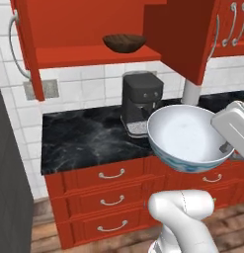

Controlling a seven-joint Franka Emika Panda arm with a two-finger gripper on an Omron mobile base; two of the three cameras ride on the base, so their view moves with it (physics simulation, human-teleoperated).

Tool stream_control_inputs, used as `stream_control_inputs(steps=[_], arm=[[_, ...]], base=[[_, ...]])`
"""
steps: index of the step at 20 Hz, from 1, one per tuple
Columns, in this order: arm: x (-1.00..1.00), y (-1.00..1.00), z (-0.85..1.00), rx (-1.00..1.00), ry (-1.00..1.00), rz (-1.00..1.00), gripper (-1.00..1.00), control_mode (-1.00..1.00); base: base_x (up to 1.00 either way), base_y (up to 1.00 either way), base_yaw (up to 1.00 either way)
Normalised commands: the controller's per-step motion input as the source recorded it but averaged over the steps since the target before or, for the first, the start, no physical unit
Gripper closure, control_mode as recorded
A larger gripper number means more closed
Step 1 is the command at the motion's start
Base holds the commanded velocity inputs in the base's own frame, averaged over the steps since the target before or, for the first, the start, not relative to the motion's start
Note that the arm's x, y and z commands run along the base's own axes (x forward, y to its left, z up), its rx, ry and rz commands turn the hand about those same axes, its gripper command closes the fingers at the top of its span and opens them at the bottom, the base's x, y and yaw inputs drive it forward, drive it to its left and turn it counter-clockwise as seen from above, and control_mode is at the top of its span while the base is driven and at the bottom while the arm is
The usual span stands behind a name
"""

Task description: Move the bowls from the cabinet to the plates on the dining table.

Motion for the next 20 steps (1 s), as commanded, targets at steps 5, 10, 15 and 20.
stream_control_inputs(steps=[5, 10, 15, 20], arm=[[0.0, 0.0, 0.0, 0.0, 0.0, 0.0, 1.0, 1.0], [0.0, 0.0, 0.0, 0.0, 0.0, 0.0, 1.0, 1.0], [0.0, 0.0, 0.0, 0.0, 0.0, 0.0, 1.0, 1.0], [0.0, 0.0, 0.0, 0.0, 0.0, 0.0, 1.0, 1.0]], base=[[-0.2, -0.63, -0.35], [0.0, -0.73, -0.45], [0.0, -0.85, -0.55], [0.0, -0.82, -0.57]])
